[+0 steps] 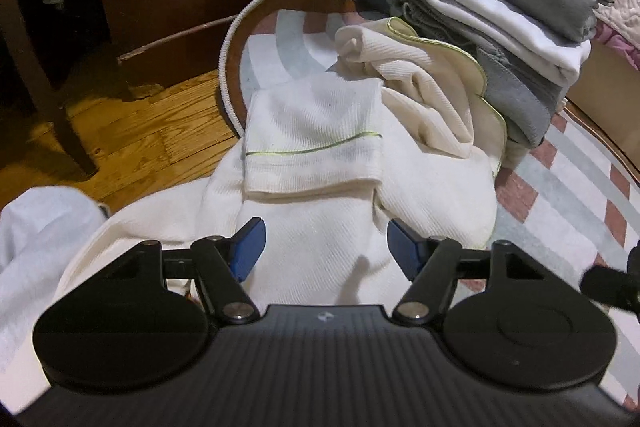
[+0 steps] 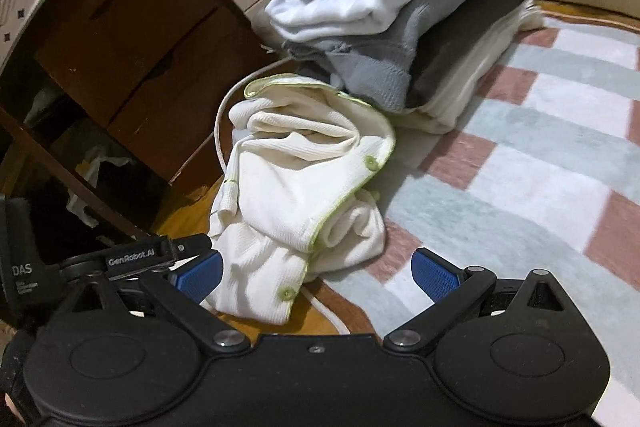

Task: Fold clothes
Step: 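Grasp the garment edge with the left gripper while the right gripper grasps the buttoned placket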

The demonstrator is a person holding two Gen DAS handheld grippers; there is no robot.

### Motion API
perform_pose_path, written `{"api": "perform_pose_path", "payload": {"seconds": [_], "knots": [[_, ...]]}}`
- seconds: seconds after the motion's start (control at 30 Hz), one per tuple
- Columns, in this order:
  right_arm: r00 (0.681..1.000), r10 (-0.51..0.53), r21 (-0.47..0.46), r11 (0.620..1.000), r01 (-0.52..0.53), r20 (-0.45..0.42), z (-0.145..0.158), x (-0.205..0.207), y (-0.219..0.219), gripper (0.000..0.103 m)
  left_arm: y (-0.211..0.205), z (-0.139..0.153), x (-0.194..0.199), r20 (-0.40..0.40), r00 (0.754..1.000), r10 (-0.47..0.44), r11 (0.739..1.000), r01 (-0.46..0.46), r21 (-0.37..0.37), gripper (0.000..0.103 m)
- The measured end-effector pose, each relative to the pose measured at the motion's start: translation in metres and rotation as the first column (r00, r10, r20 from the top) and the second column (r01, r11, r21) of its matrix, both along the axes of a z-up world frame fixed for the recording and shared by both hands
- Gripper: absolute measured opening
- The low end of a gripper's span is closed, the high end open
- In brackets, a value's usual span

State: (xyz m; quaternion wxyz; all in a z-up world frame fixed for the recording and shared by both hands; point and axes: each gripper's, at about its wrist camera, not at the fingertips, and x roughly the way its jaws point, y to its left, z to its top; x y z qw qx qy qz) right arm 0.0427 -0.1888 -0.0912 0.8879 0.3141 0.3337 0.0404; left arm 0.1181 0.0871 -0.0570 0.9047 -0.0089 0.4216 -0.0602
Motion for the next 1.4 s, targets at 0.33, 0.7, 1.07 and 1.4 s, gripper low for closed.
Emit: {"api": "perform_pose_path", "payload": {"seconds": [0.33,0.7,1.07,1.4], "knots": [[0.998,-0.037,0.134,0.990,0.044,-0.054,-0.033,0.081,-0.019,0.102,0.011,-0.033,0.047,0.012,0.999,-0.048,0.999,0.048,-0.004,0.071],[0.985,-0.124,0.227,0.962,0.149,-0.119,-0.091,0.146,-0.012,0.063,0.010,-0.072,0.090,0.003,0.991,-0.135,0.984,0.135,-0.119,0.088],[0.999,-0.034,0.337,0.941,0.036,-0.011,-0.068,0.122,0.010,0.025,0.000,-0.041,0.077,-0.036,0.982,-0.184,0.977,0.179,-0.116,0.017],[0.984,-0.031,0.158,0.988,0.003,0.175,0.042,0.048,0.019,0.022,-0.028,0.048,-0.002,0.140,0.961,-0.237,0.966,0.248,-0.068,0.016]]}}
